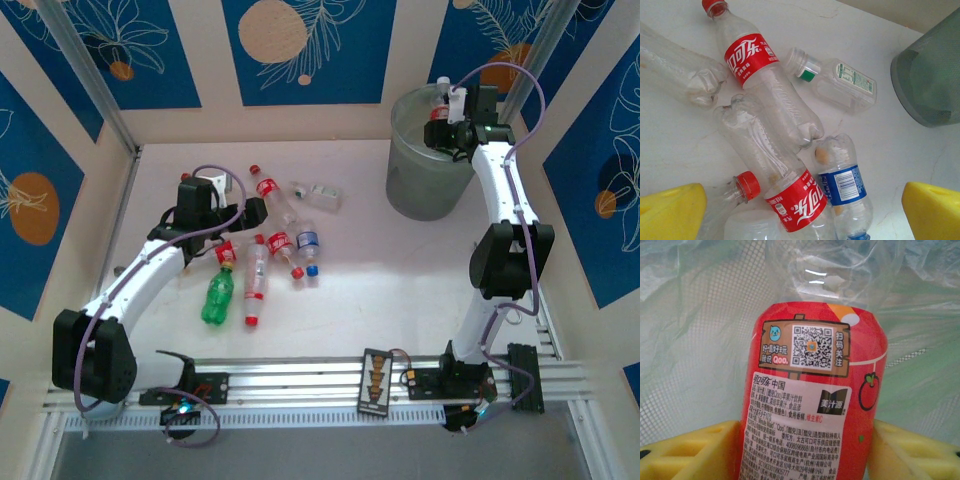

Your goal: Put the plastic bottles in the bin

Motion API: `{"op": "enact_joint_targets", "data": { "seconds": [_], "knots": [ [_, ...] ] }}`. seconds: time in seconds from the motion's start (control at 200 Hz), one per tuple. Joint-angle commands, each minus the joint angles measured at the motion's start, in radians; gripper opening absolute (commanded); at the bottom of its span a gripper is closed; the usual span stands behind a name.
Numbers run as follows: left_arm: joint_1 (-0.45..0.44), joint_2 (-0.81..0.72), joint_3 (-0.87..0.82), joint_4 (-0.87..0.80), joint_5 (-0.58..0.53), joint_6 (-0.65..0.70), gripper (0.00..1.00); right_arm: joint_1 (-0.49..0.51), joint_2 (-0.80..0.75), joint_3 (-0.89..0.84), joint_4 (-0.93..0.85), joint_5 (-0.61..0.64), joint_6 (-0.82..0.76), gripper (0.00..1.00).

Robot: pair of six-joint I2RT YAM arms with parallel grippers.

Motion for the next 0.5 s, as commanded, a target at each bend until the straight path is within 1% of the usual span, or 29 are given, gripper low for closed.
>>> {"op": "enact_joint_targets", "data": {
  "seconds": [0.0, 0.25, 0.4, 0.495],
  "knots": [
    [-0.009, -0.002, -0.005, -0.013, -0.016, 0.022, 1.0, -0.001, 0.017, -0.015, 0.023, -0.024, -0.014, 0.65],
    [-0.008, -0.006, -0.005, -0.022, -0.024, 0.029, 1.0, -0.001, 0.041, -0.009, 0.022, -0.036, -0.005, 0.69],
    [-0.008, -0.007, -0.005, -0.023, -0.027, 0.032, 1.0, -0.001, 0.054, 0.009, 0.012, -0.037, -0.001, 0.74],
    [-0.008, -0.007, -0.005, -0.024, -0.029, 0.032, 1.0, -0.001, 0.065, 0.019, 0.004, -0.04, 0.001, 0.75]
  ]
}}
